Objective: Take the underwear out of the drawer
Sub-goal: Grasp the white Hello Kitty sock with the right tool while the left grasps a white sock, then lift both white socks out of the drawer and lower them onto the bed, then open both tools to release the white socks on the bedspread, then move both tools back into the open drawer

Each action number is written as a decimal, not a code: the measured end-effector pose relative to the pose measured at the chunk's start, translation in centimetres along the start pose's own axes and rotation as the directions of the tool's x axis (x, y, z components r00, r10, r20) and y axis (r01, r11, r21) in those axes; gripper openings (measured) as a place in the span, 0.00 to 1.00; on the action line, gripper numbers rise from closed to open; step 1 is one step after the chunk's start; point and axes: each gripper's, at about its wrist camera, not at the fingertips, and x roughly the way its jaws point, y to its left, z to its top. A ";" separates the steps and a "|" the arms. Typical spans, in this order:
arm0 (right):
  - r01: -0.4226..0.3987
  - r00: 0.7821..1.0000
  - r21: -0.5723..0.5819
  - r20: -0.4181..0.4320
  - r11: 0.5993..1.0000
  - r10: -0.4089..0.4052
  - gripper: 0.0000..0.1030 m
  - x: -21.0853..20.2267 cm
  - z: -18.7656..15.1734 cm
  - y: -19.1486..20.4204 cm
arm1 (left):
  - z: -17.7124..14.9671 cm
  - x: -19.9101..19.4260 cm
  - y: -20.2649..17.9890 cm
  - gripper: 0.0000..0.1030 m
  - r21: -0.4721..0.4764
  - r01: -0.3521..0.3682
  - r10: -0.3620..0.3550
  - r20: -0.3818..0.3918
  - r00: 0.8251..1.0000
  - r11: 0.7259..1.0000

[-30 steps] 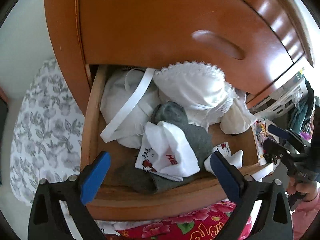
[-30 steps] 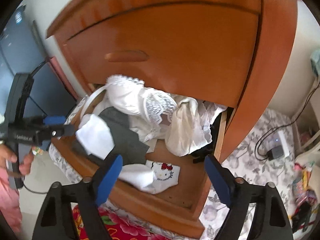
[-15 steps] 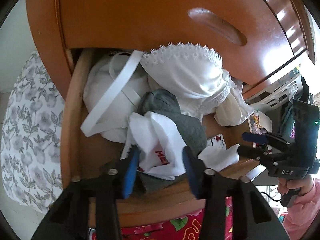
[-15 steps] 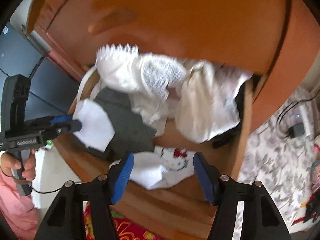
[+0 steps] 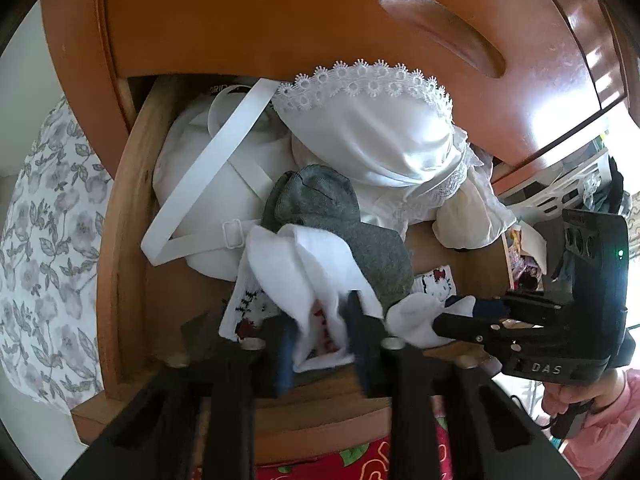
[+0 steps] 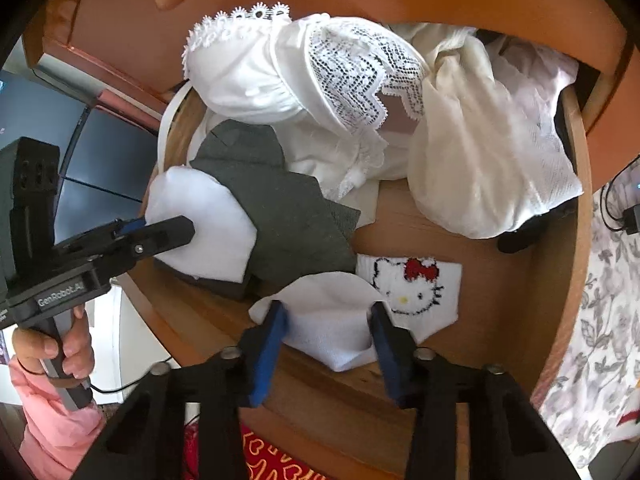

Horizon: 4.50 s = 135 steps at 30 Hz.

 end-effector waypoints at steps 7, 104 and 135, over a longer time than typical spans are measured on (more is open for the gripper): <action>-0.018 0.997 -0.009 0.077 1.000 0.018 0.14 -0.8 -1.2 0.5 | -0.9 -1.1 0.2 0.06 -0.016 0.047 -0.046 0.055 0.997 0.999; 0.291 0.921 0.015 0.267 0.957 -0.284 0.88 -1.6 -17.1 -5.6 | -15.0 4.5 -5.9 0.90 0.024 -0.101 0.099 0.062 0.993 0.995; 0.321 0.799 -0.136 0.570 0.937 -0.191 1.00 -15.2 -10.4 3.8 | -4.8 -12.2 -4.3 1.00 0.079 -0.077 0.032 0.463 0.886 0.994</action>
